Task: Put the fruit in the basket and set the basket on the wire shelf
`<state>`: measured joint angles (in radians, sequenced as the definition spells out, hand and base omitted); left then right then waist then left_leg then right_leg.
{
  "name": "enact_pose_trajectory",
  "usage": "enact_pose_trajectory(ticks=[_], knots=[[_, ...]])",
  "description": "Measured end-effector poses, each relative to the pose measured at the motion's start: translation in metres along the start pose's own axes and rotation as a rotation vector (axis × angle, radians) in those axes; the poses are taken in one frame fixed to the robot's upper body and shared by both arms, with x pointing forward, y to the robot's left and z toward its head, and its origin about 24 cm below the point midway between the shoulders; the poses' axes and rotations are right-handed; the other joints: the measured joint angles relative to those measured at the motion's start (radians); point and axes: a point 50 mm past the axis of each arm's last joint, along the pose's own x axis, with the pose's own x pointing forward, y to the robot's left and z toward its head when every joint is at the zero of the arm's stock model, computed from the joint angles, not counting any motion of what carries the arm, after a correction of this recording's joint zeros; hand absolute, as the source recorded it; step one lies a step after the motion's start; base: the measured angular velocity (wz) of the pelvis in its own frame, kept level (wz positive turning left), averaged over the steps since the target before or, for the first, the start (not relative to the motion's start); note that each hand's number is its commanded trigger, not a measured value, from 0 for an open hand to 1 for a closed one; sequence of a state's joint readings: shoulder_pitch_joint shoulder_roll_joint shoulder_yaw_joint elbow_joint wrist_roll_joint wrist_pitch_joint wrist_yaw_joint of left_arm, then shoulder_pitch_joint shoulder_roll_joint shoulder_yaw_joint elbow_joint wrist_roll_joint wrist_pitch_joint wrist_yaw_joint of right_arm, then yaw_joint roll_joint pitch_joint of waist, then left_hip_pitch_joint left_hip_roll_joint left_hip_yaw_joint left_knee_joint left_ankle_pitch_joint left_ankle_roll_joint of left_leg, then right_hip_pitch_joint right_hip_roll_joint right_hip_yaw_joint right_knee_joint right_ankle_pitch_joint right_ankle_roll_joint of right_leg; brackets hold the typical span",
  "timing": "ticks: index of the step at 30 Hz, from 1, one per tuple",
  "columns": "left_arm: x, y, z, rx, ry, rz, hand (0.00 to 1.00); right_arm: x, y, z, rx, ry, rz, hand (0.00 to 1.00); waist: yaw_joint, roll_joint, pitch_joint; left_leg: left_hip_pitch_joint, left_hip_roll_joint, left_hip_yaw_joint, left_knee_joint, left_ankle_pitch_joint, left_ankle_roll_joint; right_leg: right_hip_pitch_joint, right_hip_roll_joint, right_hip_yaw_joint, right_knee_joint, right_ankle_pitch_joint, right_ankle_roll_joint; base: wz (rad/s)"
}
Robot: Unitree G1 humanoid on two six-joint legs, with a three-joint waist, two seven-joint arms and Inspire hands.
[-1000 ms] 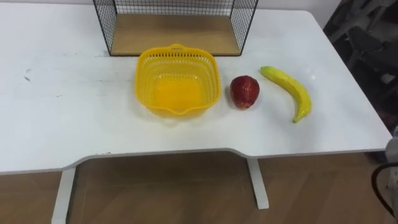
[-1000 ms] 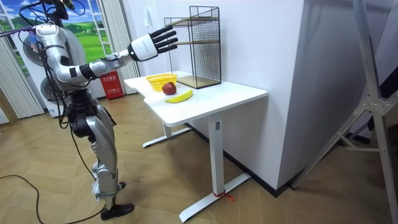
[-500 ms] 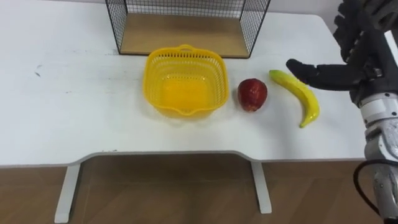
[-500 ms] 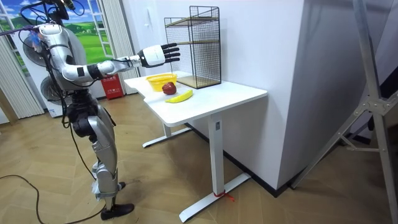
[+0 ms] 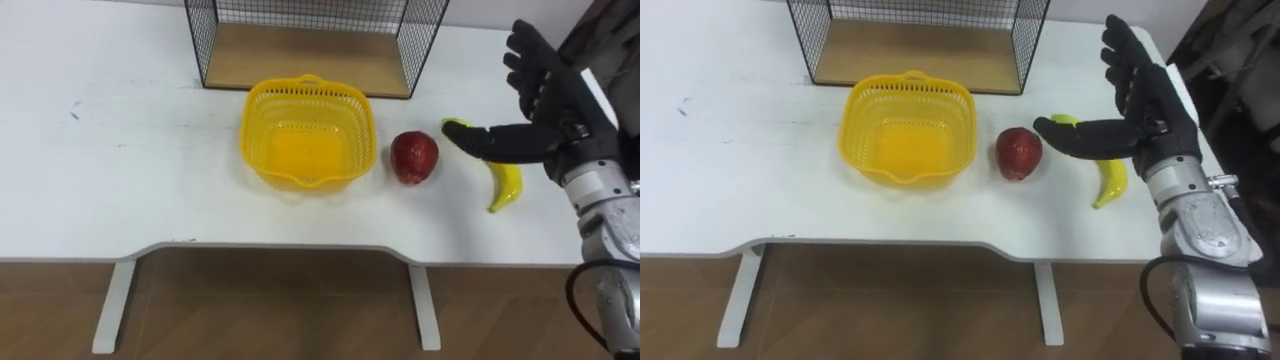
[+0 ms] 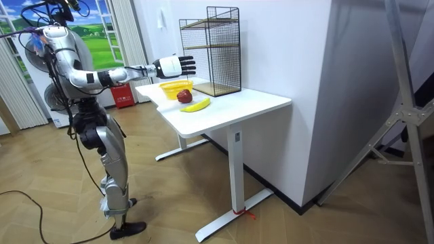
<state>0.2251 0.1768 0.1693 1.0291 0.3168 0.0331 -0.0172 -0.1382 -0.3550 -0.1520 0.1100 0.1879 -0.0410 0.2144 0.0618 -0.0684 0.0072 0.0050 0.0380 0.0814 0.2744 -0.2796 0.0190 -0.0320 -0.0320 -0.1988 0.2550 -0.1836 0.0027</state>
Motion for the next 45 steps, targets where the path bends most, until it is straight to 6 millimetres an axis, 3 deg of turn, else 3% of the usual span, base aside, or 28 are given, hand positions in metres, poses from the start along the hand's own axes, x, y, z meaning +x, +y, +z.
enact_pose_trajectory(ticks=[21,27,32,45], knots=[[0.001,0.003,0.009,0.002,-0.03,-0.004,0.0,-0.001,0.012,-0.024,-0.135,0.137,0.098,0.0,0.001,0.001,0.0008,0.005,-0.001,-0.017,0.002,0.0,-0.001,0.019,-0.001,-0.007,-0.008,0.0,0.0,0.02],[0.001,0.001,0.013,0.018,-0.042,-0.012,0.0,-0.009,0.008,-0.053,-0.107,0.266,0.085,0.0,0.004,-0.001,-0.0019,0.004,-0.003,-0.028,0.001,0.001,-0.002,0.027,-0.001,-0.02,-0.018,0.0,0.0,0.06],[0.002,0.001,0.017,0.02,-0.051,-0.013,0.0,-0.014,0.007,-0.066,-0.094,0.325,0.078,0.0,0.013,0.004,-0.003,0.007,-0.002,-0.032,0.0,0.001,-0.002,0.029,-0.001,-0.02,-0.019,0.0,0.0,0.0],[0.001,0.004,0.012,0.031,-0.04,-0.028,0.0,-0.015,0.006,-0.07,-0.091,0.341,0.077,0.0,0.023,0.004,-0.0015,0.009,-0.002,-0.033,0.001,0.002,-0.003,0.034,0.0,-0.022,-0.019,0.0,0.0,0.0]])
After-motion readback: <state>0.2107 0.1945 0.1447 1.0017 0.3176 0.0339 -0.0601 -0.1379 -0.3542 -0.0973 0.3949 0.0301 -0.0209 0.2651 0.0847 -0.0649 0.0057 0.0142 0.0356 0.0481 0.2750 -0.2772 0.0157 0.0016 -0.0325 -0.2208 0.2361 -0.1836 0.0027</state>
